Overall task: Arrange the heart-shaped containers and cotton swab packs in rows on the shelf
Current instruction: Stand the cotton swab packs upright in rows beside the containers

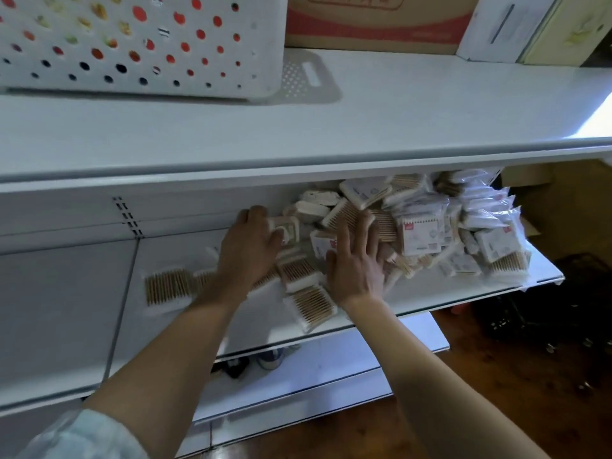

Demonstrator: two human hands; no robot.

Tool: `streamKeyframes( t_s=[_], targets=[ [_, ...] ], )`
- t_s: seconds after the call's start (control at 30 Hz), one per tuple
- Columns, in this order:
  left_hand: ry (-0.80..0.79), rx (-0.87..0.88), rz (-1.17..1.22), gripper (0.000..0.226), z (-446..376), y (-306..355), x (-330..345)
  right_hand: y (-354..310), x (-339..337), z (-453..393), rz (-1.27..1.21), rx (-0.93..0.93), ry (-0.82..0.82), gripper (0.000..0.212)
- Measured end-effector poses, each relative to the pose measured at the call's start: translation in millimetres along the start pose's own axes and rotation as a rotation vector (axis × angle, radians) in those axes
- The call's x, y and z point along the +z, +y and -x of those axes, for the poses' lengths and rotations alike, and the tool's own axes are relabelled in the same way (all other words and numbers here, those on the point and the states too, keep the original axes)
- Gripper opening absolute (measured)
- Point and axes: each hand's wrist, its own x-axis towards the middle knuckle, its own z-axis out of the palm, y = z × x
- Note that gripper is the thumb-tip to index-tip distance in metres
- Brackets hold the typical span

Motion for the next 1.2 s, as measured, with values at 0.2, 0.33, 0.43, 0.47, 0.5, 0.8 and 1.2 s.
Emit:
streamKeyframes(
  t_s=[0.2, 0.33, 0.43, 0.47, 0.5, 0.8, 1.2],
  targets=[
    [0.221, 0.072, 0.022, 0.042, 11, -9, -10, -20, 18, -4, 0.008, -0.093, 0.036, 0.064],
    [0.300, 0.088, 0.095, 0.045, 20, -2, -10, -30, 20, 0, 0.030, -0.219, -0.005, 0.066],
    [0.308, 0.163, 0.048, 0.040, 20, 2, -6, -35, 17, 2, 0.021, -0.314, -0.058, 0.063],
    [0.320, 0.185, 0.030, 0.039, 20, 2, -5, -35, 17, 1, -0.003, -0.339, -0.058, 0.067],
    [0.337, 0.194, 0.031, 0.038, 21, 4, -5, -33, 19, 0, -0.025, -0.366, -0.055, 0.072],
    [0.241, 0.172, 0.130, 0.044, 34, 19, 15, -4, 10, -1, -0.156, -0.483, -0.105, 0.071],
    [0.121, 0.136, -0.018, 0.049, 35, 14, 16, 30, -13, -13, 0.028, -0.368, 0.431, 0.040]
  ],
)
